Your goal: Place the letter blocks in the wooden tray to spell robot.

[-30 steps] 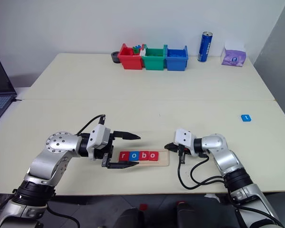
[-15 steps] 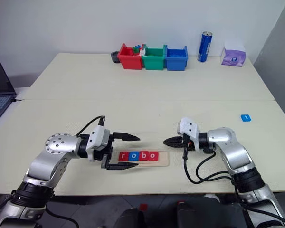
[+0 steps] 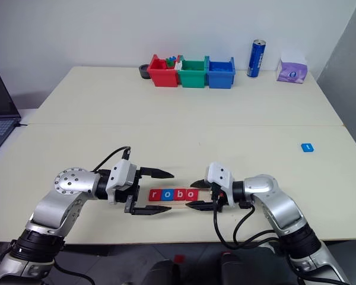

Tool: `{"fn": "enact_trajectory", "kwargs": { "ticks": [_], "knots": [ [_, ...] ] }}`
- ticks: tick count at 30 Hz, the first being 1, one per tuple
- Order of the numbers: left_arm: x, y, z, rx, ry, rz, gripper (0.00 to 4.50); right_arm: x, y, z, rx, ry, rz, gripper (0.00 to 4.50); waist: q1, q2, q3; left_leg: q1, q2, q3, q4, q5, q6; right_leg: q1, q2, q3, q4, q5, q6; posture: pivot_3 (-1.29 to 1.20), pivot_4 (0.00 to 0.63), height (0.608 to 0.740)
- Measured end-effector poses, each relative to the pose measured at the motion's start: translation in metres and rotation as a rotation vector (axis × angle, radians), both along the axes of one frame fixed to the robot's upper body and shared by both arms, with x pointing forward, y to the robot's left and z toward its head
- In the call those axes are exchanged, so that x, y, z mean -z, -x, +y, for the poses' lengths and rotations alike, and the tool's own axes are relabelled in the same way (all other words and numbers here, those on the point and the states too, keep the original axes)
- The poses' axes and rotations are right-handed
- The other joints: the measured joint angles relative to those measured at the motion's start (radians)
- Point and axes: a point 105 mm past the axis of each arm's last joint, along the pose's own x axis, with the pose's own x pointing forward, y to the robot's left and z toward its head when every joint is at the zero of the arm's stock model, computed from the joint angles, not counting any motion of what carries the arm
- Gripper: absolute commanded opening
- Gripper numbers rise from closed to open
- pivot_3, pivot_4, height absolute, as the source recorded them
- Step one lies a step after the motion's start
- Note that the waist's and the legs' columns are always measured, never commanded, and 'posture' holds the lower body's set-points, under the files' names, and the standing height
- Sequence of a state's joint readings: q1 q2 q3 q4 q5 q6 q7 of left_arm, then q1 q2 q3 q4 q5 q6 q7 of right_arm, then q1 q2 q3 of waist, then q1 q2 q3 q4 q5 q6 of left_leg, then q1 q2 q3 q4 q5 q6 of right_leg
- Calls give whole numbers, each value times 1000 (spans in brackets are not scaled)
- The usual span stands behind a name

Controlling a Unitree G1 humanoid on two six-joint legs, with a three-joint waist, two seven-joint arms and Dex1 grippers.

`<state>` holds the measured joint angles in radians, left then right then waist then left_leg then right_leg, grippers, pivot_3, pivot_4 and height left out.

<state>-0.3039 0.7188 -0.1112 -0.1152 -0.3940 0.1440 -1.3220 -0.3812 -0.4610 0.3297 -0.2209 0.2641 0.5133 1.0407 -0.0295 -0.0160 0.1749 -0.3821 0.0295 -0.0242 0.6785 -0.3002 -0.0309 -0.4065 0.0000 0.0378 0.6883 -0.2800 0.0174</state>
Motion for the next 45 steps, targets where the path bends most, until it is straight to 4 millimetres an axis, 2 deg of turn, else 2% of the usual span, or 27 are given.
{"fn": "enact_trajectory", "kwargs": {
  "ticks": [6,13,24,45],
  "knots": [
    [0,0,0,-2,0,1,4500,5,5,-1,-12,3,24,15,0,0,0,0,0,0,0,0,0,0,0,0,0,0,0,0,150,740],
    [0,0,0,-3,0,0,4500,13,9,3,-48,26,9,15,0,0,0,0,0,0,0,0,0,0,0,0,0,0,0,0,150,740],
    [0,0,0,-3,1,0,4500,35,-1,2,-15,71,-5,15,0,0,0,0,0,0,0,0,0,0,0,0,0,0,0,0,150,740],
    [-1,-1,0,-1,0,-3,4500,34,-7,2,-8,63,-9,15,0,0,0,0,0,0,0,0,0,0,0,0,0,0,0,0,150,740]
  ]
}}
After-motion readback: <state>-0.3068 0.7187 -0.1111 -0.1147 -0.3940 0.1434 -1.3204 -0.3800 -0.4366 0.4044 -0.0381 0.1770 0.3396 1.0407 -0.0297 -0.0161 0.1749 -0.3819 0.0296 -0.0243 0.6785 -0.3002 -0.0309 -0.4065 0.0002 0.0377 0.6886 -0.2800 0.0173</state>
